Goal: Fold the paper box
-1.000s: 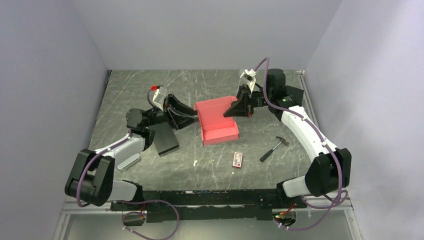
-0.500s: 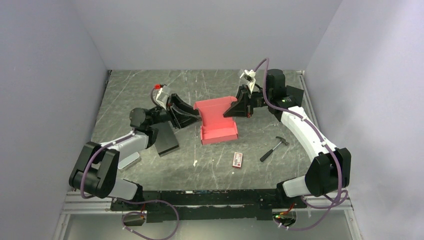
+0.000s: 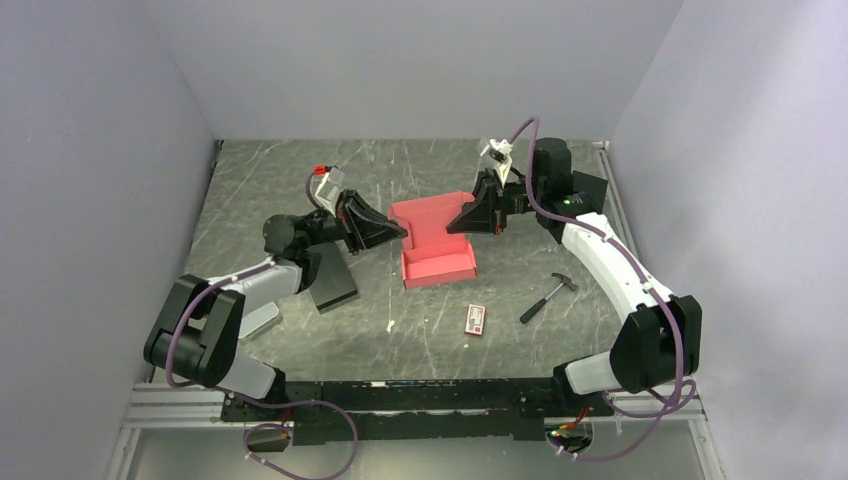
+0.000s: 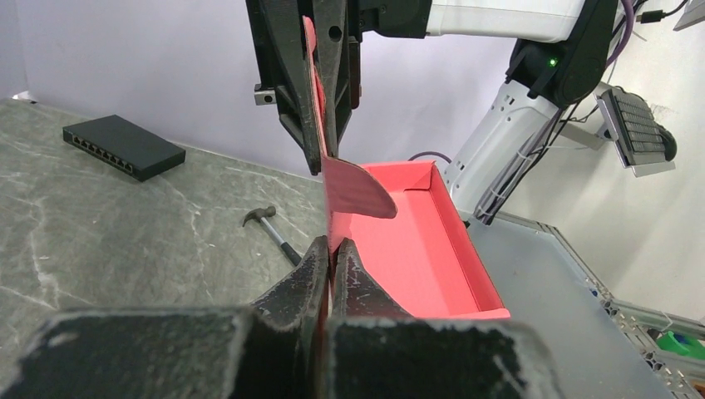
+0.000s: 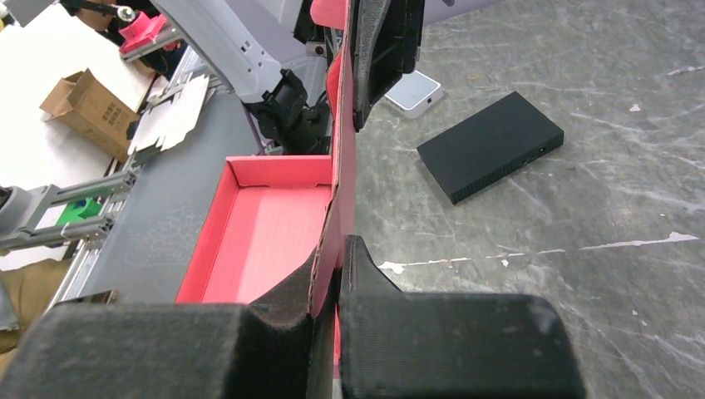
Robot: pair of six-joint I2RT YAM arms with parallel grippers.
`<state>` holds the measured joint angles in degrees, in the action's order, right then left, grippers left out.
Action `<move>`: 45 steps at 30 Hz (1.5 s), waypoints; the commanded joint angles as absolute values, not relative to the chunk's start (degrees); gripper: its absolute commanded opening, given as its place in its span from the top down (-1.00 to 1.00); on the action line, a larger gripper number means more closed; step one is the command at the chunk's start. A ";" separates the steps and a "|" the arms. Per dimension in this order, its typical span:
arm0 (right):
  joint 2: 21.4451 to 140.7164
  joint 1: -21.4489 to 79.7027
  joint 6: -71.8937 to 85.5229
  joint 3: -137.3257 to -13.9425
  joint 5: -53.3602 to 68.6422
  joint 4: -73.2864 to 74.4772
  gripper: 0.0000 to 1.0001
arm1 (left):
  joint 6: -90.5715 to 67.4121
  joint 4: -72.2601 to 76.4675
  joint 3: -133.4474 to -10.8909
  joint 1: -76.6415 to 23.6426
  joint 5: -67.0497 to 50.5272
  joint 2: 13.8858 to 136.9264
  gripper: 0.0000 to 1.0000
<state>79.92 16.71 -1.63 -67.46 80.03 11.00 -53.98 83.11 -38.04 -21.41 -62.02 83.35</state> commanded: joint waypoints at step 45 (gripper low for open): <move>79.45 17.93 -1.58 -67.57 83.70 10.21 1.00 | -50.80 78.32 -39.28 -25.40 -62.23 82.95 0.42</move>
<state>79.94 18.04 -1.69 -66.87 81.10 11.05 -52.29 77.73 -39.48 -25.21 -61.12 83.07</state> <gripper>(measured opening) 0.033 0.306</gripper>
